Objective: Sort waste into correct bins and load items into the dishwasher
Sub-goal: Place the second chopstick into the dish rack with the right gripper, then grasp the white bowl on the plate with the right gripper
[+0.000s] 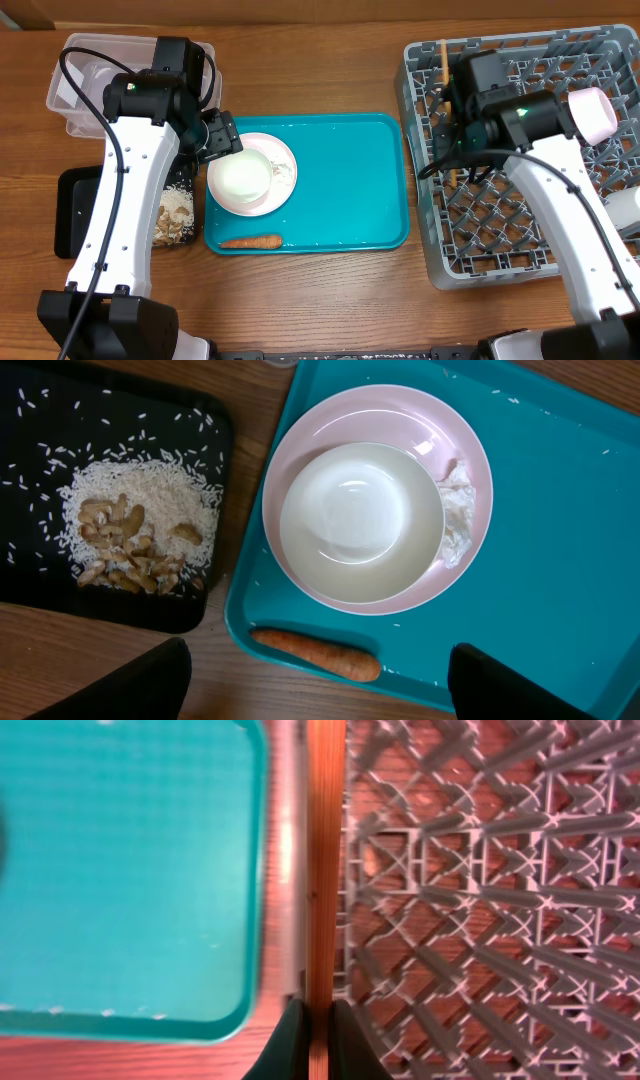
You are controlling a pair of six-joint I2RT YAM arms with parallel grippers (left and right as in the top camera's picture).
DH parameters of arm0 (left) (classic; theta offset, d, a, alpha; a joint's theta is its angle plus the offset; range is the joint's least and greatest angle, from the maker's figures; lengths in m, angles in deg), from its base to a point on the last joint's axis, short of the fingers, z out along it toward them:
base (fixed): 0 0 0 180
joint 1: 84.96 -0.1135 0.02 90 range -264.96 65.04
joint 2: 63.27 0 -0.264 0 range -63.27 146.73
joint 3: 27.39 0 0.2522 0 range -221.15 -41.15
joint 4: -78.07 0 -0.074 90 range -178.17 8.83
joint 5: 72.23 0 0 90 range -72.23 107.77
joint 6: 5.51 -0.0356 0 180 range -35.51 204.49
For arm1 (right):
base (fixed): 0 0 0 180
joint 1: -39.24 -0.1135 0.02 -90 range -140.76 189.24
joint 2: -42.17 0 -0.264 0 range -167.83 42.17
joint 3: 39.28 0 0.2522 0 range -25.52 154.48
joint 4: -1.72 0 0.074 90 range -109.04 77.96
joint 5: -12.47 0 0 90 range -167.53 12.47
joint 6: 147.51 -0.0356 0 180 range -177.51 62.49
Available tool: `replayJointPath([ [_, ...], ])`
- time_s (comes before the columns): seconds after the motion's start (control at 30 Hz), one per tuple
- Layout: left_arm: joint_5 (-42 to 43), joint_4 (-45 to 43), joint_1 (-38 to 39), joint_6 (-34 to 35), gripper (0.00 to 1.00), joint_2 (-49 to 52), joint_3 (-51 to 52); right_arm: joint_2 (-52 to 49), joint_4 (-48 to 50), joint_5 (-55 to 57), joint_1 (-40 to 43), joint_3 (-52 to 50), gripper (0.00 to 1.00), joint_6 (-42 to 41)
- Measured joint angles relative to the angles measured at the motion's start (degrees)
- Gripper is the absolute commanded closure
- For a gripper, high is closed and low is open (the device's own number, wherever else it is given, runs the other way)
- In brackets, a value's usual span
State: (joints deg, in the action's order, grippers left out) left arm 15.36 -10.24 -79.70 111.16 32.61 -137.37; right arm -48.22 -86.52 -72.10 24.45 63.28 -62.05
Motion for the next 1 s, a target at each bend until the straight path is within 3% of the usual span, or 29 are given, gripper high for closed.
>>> replayJointPath([
  [0.23, 0.0, 0.2, 0.0, 0.0, 0.16, 0.0, 0.0, -2.8, 6.7, -0.7, 2.1, -14.7, 0.96, 3.7],
  [0.27, 0.0, 0.2, 0.0, 0.0, 0.16, 0.0, 0.0, -2.9, 7.2, -0.7, 2.1, -15.4, 0.94, 3.8],
  [0.3, 0.0, 0.2, 0.0, 0.0, 0.16, 0.0, 0.0, -2.9, 8.3, -0.7, 2.1, -16.3, 0.83, 3.9],
  [0.37, 0.0, 0.3, 0.0, 0.0, 0.16, 0.0, 0.0, -2.9, 8.5, -0.8, 2.1, -16.9, 0.77, 4.1],
  [0.53, 0.0, 0.3, 0.0, 0.0, 0.16, 0.0, 0.0, -2.9, 8.3, -0.7, 2.1, -16.9, 0.73, 4.2],
  [0.63, 0.0, 0.3, 0.0, 0.0, 0.16, 0.0, 0.0, -3.0, 4.7, -1.0, 2.0, -13.0, 0.63, 2.8],
  [0.7, -0.2, 0.4, 0.0, 0.0, 0.16, 0.0, 0.0, -3.0, 4.3, -4.1, 1.8, -7.4, 0.48, 2.1],
  [0.83, -2.2, 1.3, -0.1, 0.0, 0.16, 0.0, 0.0, -2.5, 14.3, -16.6, -1.9, 0.5, 0.47, 1.2],
  [1.0, -3.7, 4.1, -4.7, 0.0, 0.16, 0.0, 0.0, -4.8, 21.7, -23.7, -10.2, 0.7, 0.47, -2.8],
])
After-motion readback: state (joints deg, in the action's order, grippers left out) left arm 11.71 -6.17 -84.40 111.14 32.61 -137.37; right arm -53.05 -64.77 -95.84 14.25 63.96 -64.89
